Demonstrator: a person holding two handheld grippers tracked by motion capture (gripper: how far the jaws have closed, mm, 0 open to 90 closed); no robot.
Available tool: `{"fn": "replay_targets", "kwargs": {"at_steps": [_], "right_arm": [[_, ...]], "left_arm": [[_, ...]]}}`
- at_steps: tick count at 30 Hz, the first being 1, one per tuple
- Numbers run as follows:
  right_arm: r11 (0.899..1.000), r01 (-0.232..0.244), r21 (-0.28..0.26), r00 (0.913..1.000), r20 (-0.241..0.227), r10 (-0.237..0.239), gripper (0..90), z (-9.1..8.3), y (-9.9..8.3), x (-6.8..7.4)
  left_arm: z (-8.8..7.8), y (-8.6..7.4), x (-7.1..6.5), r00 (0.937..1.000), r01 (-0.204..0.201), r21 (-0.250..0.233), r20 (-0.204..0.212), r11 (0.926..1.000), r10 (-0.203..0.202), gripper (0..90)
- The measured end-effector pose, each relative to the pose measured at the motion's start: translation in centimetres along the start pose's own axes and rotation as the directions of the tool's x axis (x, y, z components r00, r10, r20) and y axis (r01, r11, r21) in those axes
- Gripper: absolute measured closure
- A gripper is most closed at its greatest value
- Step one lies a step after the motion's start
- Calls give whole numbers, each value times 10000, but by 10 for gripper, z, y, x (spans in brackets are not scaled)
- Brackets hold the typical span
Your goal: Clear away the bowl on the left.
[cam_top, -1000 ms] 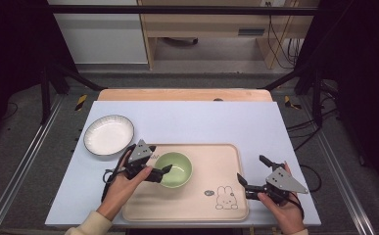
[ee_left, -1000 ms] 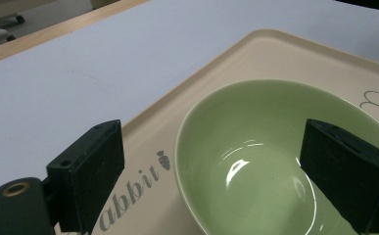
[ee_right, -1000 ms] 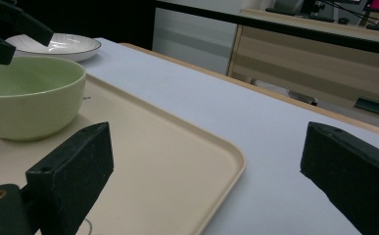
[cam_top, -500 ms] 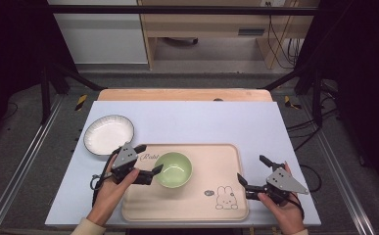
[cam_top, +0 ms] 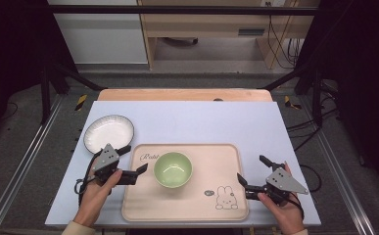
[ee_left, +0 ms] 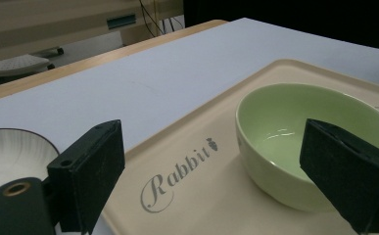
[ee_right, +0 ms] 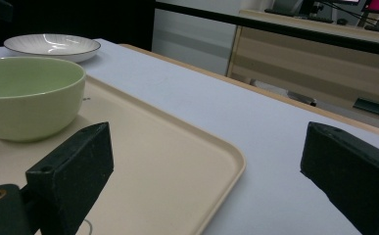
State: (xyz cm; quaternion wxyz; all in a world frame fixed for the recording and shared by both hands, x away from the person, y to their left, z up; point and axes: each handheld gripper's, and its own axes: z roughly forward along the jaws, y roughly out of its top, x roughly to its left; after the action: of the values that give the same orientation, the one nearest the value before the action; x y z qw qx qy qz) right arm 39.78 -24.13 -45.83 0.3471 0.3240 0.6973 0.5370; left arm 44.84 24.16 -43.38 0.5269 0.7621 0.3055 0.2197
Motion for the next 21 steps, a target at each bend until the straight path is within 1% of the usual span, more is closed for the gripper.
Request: {"fn": "replay_targets", "kwargs": {"at_steps": [5,15,17,21], "right_arm": [[10000,-18,-11,10000,9,18,55,0,0,0],[10000,-32,-22,10000,23,32,55,0,0,0],[10000,-32,-20,10000,23,32,55,0,0,0],[10000,-21,-11,10000,11,21,55,0,0,0]], "left_arm": [[-9,-6,9,9998,182,-454,-105,9988,-187,96],[-25,-9,23,9987,353,-971,-325,9946,-386,96],[-27,-10,24,9988,312,-984,-342,9947,-347,96],[-32,-12,28,9985,374,-1119,-348,9930,-415,96]]}}
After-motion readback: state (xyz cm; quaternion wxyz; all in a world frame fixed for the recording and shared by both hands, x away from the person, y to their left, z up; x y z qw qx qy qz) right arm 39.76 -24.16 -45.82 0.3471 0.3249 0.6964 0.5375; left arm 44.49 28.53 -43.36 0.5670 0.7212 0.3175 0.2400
